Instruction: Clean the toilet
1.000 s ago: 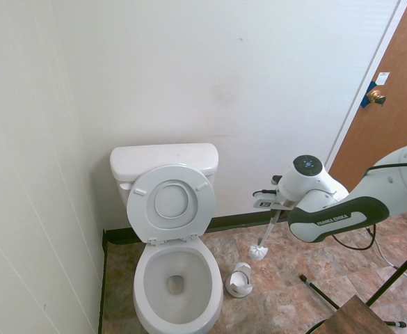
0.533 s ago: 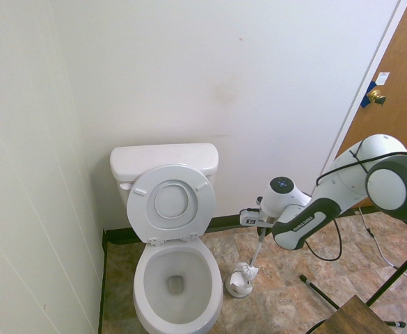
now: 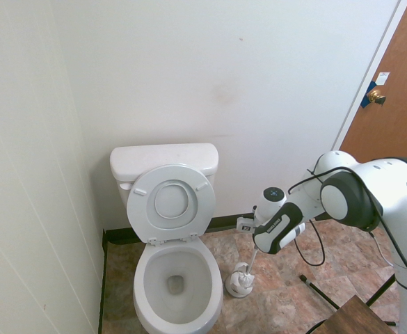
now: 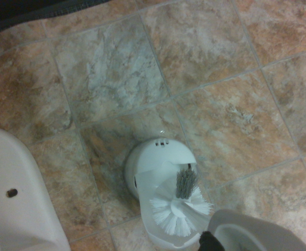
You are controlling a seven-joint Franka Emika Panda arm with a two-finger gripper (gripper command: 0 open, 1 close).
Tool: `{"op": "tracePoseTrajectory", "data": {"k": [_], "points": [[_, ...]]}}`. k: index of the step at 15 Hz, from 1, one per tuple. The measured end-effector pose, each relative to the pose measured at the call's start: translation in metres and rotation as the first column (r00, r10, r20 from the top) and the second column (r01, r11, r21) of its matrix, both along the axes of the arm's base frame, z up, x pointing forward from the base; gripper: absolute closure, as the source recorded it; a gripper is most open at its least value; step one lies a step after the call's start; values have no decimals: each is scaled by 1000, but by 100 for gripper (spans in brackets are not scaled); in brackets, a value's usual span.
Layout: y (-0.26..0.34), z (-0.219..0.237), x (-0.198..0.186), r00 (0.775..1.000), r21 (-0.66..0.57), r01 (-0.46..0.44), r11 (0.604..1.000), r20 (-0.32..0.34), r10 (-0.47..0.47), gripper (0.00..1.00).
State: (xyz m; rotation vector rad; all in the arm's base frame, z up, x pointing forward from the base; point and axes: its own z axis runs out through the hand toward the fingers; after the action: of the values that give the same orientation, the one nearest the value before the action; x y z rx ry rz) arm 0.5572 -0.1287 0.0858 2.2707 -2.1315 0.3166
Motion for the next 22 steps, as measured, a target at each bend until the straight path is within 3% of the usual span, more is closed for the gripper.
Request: {"op": "tracePoseTrajectory", "data": {"k": [8, 13, 22], "points": [[-14, -51, 17, 1000, 12, 28, 1000, -8, -27, 100], [-10, -49, 36, 1000, 18, 28, 999, 4, -28, 100], [-18, -92, 57, 996, 35, 25, 999, -90, -22, 100]]}}
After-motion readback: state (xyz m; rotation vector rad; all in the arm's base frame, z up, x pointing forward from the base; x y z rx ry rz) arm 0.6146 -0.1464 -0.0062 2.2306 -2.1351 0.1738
